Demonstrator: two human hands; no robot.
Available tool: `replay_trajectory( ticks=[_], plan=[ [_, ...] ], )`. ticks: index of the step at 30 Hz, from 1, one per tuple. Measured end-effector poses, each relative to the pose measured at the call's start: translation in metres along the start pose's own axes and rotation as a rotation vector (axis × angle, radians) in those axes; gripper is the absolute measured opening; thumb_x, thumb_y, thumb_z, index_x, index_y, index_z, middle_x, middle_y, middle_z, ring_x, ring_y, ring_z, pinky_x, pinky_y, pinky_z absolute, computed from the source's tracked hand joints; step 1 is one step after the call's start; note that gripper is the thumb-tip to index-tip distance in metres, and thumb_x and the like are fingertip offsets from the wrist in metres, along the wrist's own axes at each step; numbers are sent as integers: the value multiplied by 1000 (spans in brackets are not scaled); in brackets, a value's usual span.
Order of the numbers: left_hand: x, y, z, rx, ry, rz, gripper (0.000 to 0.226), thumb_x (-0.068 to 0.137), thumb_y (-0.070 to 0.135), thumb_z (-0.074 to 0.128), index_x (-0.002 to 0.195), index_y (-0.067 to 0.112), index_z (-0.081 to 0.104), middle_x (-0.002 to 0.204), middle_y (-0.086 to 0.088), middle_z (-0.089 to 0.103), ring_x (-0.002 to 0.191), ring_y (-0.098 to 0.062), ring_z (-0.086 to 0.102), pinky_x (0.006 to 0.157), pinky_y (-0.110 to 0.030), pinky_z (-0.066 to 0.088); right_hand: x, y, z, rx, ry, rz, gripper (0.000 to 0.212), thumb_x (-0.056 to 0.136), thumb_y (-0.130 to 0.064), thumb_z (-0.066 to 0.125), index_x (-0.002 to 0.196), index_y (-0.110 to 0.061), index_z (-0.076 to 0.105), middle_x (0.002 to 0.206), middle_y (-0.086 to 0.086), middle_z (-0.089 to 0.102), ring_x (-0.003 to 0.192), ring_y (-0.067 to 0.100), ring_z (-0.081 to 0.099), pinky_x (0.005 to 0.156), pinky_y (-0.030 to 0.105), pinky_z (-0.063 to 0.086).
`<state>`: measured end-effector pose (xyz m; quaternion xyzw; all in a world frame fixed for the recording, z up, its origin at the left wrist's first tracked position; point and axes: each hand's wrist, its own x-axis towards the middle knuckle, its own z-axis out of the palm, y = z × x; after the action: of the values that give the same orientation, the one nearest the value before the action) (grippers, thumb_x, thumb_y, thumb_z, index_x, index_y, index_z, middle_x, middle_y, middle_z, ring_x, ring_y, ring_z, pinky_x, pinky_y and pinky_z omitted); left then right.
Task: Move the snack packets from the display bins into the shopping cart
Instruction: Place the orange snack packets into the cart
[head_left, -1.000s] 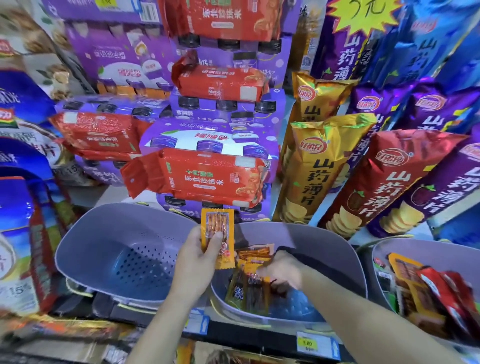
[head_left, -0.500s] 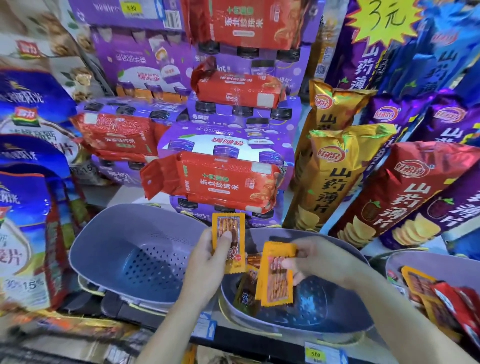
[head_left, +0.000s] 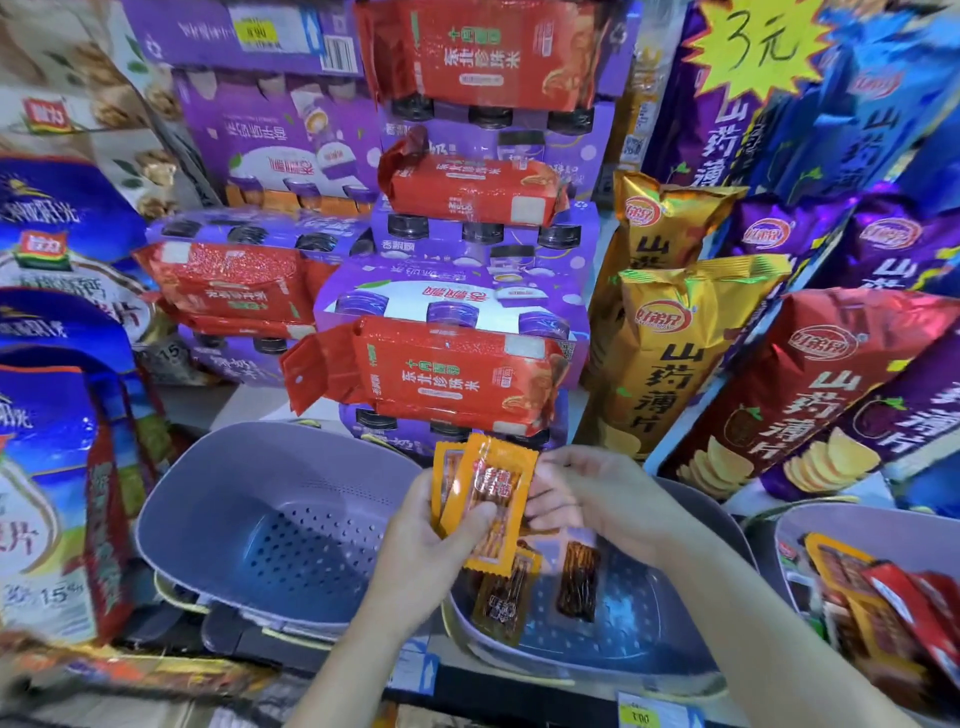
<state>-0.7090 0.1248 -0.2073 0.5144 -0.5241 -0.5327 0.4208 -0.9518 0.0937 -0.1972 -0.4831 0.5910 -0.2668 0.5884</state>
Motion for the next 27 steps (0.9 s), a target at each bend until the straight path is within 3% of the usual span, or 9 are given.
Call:
replay_trajectory(
  ticks=[1, 2, 5, 7, 12, 15, 18, 22, 27],
  plan=[
    [0, -2, -1, -33, -8, -9, 35, 81, 56, 77, 113, 47, 65, 111, 7, 78, 103, -15, 76, 94, -53, 61, 4, 5, -3, 156, -25, 66, 43, 85, -35, 84, 116, -8, 70, 106, 19, 76, 98, 33, 75, 85, 38, 61],
    [0, -2, -1, -62, 1, -20, 34, 82, 54, 77, 113, 45, 66, 112, 6, 79, 104, -17, 76, 95, -53, 60, 6, 10, -7, 99, -31, 124, 41, 86, -34, 84, 112, -6, 71, 100, 20, 76, 93, 33, 73, 83, 38, 60],
    [0, -4, -1, -137, 31, -40, 28, 85, 51, 81, 110, 45, 68, 112, 4, 79, 105, -20, 77, 94, -51, 61, 15, 37, -14, -503, 33, 349, 21, 93, -32, 74, 102, -14, 71, 95, 9, 75, 88, 25, 70, 79, 37, 57],
    [1, -5, -2, -200, 50, -58, 29, 84, 53, 84, 109, 46, 70, 112, 3, 79, 105, -20, 77, 89, -44, 64, 22, 56, -8, -720, 0, 396, 16, 94, -32, 72, 97, -17, 70, 97, 5, 74, 89, 21, 69, 77, 32, 55],
    [3, -8, -4, -344, 83, -107, 33, 81, 45, 81, 111, 35, 72, 115, -6, 80, 104, -26, 78, 78, -34, 65, 35, 76, 9, -1118, -113, 335, 38, 97, -32, 67, 130, -16, 60, 126, 6, 70, 111, 23, 68, 93, 34, 56],
    [6, -9, -3, -386, 100, -111, 34, 81, 41, 82, 112, 31, 73, 114, -9, 80, 101, -26, 79, 73, -30, 64, 36, 91, 14, -1279, -130, 321, 58, 94, -35, 70, 142, -15, 46, 140, 13, 56, 125, 30, 57, 102, 38, 49],
    [6, -10, -3, -390, 87, -107, 31, 87, 40, 84, 114, 31, 71, 116, -9, 79, 103, -28, 78, 75, -33, 65, 33, 100, 13, -1285, -170, 350, 77, 87, -42, 77, 148, -16, 38, 146, 15, 43, 131, 32, 47, 107, 39, 43],
    [5, -11, -3, -394, 83, -93, 45, 80, 51, 86, 117, 31, 71, 118, -8, 79, 106, -28, 78, 78, -35, 65, 34, 99, 14, -1108, -172, 351, 65, 84, -32, 83, 136, -17, 48, 130, 5, 58, 108, 19, 62, 86, 28, 53],
    [5, -10, -3, -358, 84, -90, 46, 78, 56, 85, 116, 35, 70, 117, -5, 79, 106, -27, 77, 86, -46, 64, 30, 95, 15, -975, -196, 407, 59, 83, -29, 84, 128, -21, 48, 120, 0, 64, 103, 16, 67, 88, 31, 59]
  ],
)
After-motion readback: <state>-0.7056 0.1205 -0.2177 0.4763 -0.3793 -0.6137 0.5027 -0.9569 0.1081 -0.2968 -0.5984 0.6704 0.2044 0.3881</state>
